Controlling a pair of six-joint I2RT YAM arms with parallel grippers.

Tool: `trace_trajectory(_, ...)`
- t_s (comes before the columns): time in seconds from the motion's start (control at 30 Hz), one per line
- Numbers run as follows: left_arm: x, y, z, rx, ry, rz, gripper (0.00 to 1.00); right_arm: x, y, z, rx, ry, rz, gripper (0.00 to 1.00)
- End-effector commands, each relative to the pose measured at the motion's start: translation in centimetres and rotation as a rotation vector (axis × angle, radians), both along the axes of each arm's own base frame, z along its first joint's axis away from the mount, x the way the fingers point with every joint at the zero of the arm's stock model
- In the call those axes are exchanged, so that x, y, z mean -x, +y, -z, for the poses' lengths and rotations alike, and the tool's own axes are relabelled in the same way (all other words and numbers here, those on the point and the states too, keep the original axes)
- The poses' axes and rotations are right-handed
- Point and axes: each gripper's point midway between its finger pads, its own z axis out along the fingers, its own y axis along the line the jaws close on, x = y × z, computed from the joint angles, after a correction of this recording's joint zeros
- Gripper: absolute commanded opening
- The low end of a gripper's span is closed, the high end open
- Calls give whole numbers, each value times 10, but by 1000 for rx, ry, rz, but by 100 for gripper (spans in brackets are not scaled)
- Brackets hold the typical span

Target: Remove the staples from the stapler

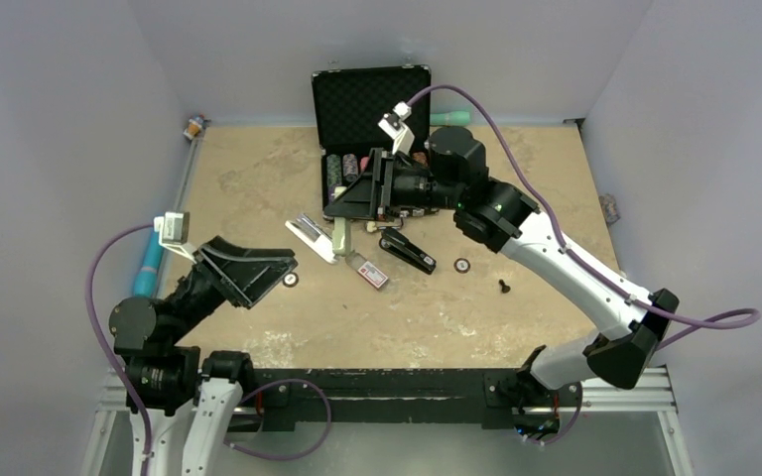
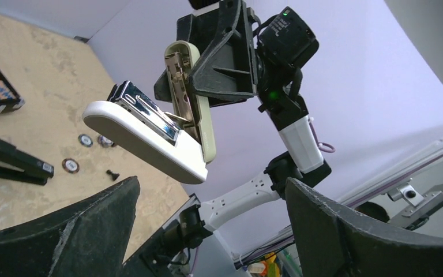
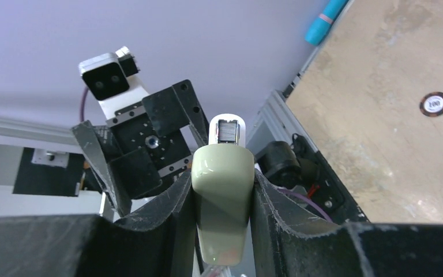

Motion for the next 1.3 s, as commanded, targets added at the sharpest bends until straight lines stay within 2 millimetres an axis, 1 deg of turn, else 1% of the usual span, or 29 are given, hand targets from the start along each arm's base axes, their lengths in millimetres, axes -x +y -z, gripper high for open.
trace_trajectory(0.0,2,-2,-32,71,-116,39,100,15,-9,-79,-199,-68,-20,0)
trace_trajectory(0.1,-6,0,-31,101,-114,28,100,16,-8,-85,-220,-61,-25,0)
trace_trajectory(0.17,-12,0,-31,109,-115,25,95,17,-7,-87,-235,-55,-30,0)
trace_trajectory(0.3,-24,0,-31,103,-107,16,94,16,-4,-91,-264,-45,-39,0)
trace_trajectory(0.43,-33,1,-37,128,-108,9,89,14,-1,-92,-268,-43,-49,0)
trace_trajectory(0.53,-40,2,-36,135,-96,-8,86,13,2,-90,-267,-41,-57,0)
trace_trajectory(0.73,-47,2,-40,176,-108,14,77,11,7,-88,-262,-39,-68,0)
trace_trajectory(0.9,-54,2,-34,207,-85,25,73,8,10,-86,-257,-40,-76,0)
trace_trajectory(1.03,-56,2,-34,222,-86,24,64,8,12,-84,-252,-41,-80,0)
trace_trajectory(1.27,-58,2,-35,238,-90,35,58,6,15,-79,-248,-35,-84,0)
